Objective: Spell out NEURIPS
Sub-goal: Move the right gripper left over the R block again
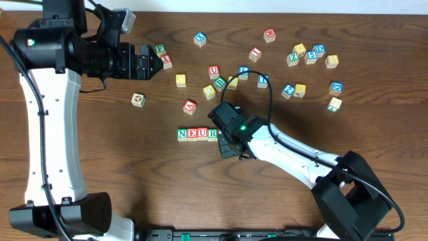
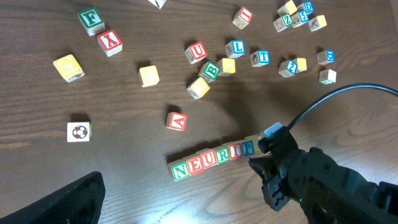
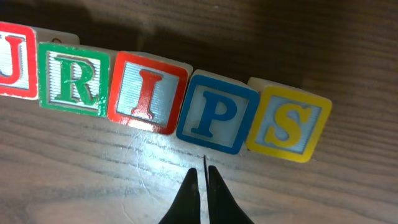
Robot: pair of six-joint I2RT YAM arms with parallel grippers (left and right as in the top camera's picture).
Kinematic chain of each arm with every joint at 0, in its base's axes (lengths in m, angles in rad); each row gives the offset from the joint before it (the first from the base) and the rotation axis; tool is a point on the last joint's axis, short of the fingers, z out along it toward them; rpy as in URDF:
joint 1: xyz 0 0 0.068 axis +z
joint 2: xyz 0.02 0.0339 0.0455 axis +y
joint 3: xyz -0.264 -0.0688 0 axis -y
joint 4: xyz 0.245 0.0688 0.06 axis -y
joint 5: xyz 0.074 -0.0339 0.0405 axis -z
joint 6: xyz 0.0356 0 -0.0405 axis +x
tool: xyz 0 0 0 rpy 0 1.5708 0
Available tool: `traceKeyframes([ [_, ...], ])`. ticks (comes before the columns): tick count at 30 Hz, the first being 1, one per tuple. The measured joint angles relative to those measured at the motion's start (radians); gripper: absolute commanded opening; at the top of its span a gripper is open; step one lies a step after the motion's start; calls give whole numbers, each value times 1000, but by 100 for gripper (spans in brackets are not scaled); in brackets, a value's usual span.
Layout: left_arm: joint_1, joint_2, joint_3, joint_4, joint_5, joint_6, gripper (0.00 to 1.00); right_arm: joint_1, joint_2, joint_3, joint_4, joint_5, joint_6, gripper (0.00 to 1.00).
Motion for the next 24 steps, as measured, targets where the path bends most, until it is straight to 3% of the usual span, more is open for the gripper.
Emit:
traceKeyframes([
  [24, 0, 0, 0, 0, 0, 0, 98, 0, 0, -44, 60, 5, 0, 1],
])
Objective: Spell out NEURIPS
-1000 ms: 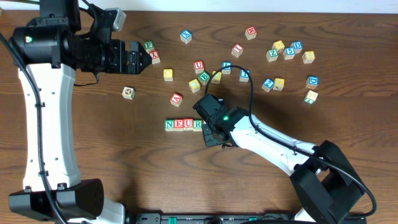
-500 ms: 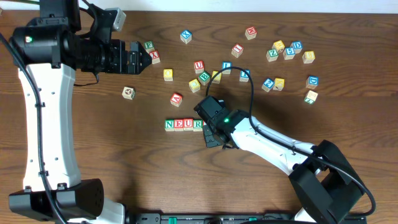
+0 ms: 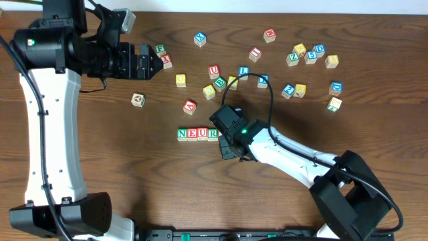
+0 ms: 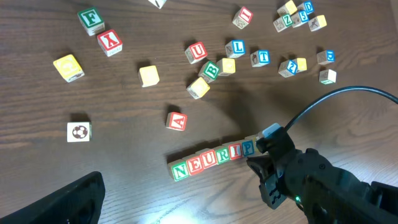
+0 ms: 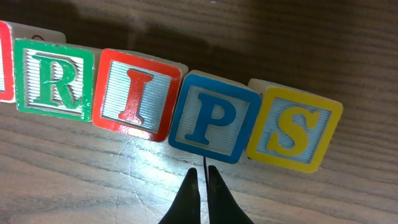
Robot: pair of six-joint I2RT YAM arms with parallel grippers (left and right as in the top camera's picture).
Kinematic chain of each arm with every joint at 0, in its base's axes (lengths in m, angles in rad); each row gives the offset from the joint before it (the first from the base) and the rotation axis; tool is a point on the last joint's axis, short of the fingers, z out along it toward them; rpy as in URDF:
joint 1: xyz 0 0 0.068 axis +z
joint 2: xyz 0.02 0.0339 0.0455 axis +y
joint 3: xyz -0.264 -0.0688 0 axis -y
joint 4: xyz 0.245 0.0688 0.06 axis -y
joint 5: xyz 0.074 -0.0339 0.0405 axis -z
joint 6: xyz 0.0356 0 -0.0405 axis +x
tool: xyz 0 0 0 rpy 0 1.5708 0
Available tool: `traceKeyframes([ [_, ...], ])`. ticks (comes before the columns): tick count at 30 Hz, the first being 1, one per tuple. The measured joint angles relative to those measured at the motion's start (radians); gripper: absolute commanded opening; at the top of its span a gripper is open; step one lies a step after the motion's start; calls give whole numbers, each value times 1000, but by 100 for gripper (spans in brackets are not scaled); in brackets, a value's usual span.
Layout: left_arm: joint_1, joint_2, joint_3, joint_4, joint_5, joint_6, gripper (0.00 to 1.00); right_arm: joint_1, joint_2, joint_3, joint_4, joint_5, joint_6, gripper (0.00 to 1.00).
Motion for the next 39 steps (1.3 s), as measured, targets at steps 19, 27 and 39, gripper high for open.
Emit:
traceKeyframes([
  [19, 0, 0, 0, 0, 0, 0, 98, 0, 0, 0, 15, 23, 0, 1],
  [27, 0, 0, 0, 0, 0, 0, 98, 0, 0, 0, 18, 34, 0, 1],
  [39, 0, 0, 0, 0, 0, 0, 98, 0, 0, 0, 22, 43, 0, 1],
])
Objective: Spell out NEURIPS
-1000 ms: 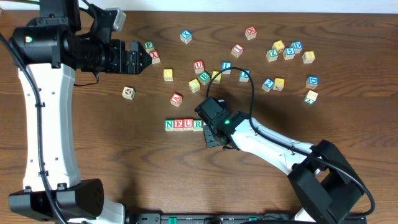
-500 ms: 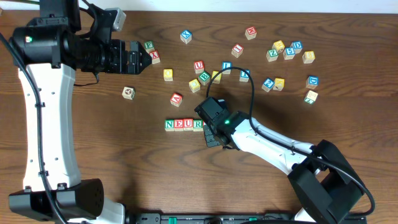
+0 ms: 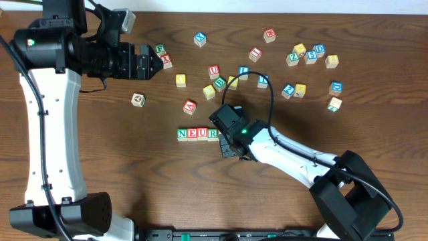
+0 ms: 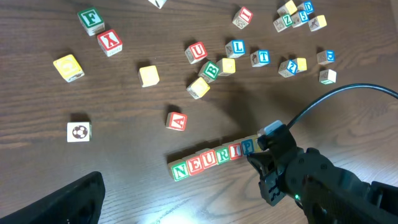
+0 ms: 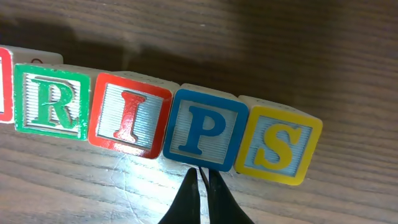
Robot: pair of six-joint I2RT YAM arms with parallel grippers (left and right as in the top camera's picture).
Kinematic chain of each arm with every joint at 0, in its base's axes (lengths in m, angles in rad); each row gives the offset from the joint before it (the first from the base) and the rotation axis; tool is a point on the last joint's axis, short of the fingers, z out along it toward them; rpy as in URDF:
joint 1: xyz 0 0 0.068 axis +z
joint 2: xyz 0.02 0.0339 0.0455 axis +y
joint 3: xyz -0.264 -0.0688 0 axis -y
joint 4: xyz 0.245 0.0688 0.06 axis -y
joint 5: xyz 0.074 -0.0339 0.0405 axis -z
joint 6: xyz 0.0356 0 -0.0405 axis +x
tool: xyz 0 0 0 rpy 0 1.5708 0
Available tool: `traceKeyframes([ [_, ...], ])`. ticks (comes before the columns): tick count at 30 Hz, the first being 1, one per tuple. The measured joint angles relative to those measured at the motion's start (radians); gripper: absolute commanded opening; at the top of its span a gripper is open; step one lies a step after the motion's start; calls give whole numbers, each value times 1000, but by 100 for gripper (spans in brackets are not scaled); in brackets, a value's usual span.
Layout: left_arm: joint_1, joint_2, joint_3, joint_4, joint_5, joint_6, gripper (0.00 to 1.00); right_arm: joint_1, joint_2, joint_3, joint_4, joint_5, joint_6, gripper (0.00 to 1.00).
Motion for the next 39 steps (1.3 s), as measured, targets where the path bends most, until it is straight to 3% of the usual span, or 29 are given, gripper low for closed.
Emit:
traceKeyframes([
  [22, 0, 0, 0, 0, 0, 0, 98, 27, 0, 0, -29, -29, 0, 1],
  [39, 0, 0, 0, 0, 0, 0, 98, 49, -31, -2, 106, 64, -2, 1],
])
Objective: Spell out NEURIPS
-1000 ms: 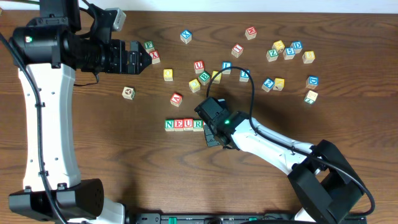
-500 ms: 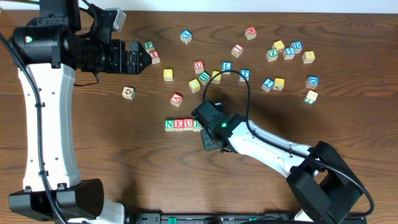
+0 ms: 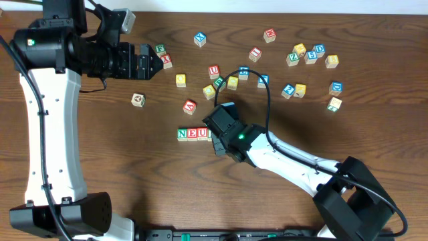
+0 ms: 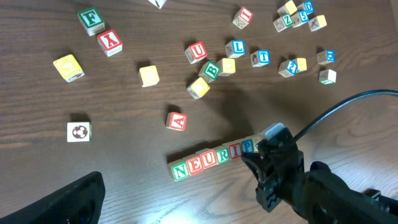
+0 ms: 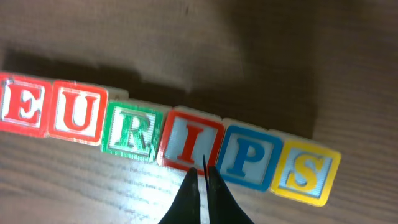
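Note:
A row of letter blocks lies on the wooden table. In the right wrist view it reads E [image 5: 22, 109], U [image 5: 78, 116], R [image 5: 130, 133], I [image 5: 191, 143], P [image 5: 249, 160], S [image 5: 308, 174]. The green N [image 3: 182, 134] shows from overhead. My right gripper [image 5: 203, 173] is shut and empty, its tips at the near edge of the I block. The right arm [image 3: 231, 130] hides the row's right end from overhead. My left gripper [image 3: 159, 61] hovers open at the far left, well away; one finger [image 4: 68, 199] shows in its wrist view.
Loose blocks are scattered behind the row: a red A [image 3: 190, 106], a red U [image 3: 213, 70], a yellow one [image 3: 180, 79], a ball-picture block [image 3: 138, 99] and a cluster at the far right [image 3: 307, 53]. The right arm's cable [image 3: 267, 87] loops over the middle.
My right gripper, still shut, has moved left along the row from the P block to the I block. It has drawn back, so E, U and R now show. The left arm is unchanged.
The shut right tips first stood just short of the P block, with P and S slightly askew. They stayed there, then touched P's near edge with the blocks sitting closer together. Now they are at I. The left arm has held still throughout.

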Robot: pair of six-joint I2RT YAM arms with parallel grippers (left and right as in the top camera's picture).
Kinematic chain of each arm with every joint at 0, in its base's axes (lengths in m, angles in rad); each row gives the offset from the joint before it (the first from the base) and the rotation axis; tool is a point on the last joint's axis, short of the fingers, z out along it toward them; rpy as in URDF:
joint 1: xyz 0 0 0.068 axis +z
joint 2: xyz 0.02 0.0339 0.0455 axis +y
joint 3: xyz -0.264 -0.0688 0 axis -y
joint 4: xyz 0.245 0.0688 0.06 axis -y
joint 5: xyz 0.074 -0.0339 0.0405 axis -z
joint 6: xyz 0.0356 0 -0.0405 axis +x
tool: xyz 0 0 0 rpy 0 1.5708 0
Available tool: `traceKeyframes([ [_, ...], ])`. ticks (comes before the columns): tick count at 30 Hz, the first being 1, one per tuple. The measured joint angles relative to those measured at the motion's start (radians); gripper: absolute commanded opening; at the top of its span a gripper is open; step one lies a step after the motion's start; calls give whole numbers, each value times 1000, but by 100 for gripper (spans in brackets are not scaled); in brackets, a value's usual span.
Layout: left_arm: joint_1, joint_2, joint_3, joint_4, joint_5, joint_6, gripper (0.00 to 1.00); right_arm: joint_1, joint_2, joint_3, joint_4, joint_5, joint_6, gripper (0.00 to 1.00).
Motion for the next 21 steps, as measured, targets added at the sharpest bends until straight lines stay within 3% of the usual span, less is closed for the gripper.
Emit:
traceKeyframes([
  [21, 0, 0, 0, 0, 0, 0, 98, -103, 0, -1, 99, 47, 0, 1],
])
